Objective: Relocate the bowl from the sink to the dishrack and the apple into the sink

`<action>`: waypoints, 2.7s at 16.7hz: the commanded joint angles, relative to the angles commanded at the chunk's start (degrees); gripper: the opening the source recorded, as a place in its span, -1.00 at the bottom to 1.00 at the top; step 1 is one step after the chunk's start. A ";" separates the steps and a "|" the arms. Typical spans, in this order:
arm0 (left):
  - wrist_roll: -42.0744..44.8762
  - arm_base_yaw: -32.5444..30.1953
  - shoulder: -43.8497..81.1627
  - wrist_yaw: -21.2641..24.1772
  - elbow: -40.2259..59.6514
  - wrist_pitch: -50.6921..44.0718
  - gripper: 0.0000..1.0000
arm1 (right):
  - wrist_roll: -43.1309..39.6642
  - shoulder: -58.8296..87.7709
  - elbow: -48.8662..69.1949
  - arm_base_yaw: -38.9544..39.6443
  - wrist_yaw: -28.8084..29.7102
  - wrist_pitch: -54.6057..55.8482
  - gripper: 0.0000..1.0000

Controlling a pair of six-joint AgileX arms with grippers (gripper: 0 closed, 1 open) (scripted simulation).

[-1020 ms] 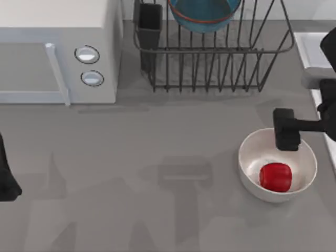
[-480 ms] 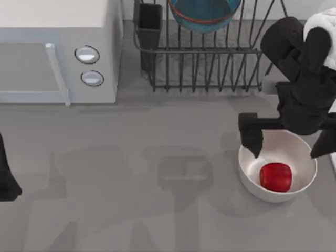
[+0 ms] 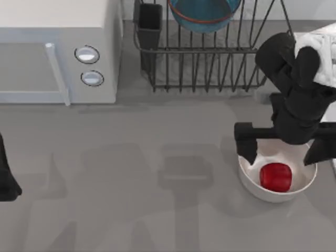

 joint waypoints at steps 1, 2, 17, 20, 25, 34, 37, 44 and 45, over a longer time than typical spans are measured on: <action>0.00 0.00 0.00 0.00 0.00 0.00 1.00 | 0.03 1.14 -1.46 0.06 -0.04 2.87 1.00; 0.00 0.00 0.00 0.00 0.00 0.00 1.00 | 0.05 2.36 -3.04 0.14 -0.09 5.93 1.00; 0.00 0.00 0.00 0.00 0.00 0.00 1.00 | 0.20 7.22 -9.44 0.38 0.01 16.61 0.10; 0.00 0.00 0.00 0.00 0.00 0.00 1.00 | 0.20 7.22 -9.44 0.38 0.01 16.61 -0.36; 0.00 0.00 0.00 0.00 0.00 0.00 1.00 | 0.20 7.22 -9.44 0.38 0.01 16.61 -1.00; 0.00 0.00 0.00 0.00 0.00 0.00 1.00 | 0.49 2.89 -7.32 0.31 0.20 13.89 -1.00; 0.00 0.00 0.00 0.00 0.00 0.00 1.00 | 0.58 1.72 -3.92 0.33 0.23 9.83 -1.00; 0.00 0.00 0.00 0.00 0.00 0.00 1.00 | 0.22 -3.88 6.74 0.19 0.14 -7.29 -1.00; 0.00 0.00 0.00 0.00 0.00 0.00 1.00 | 0.19 -4.22 7.20 0.16 0.14 -7.83 -1.00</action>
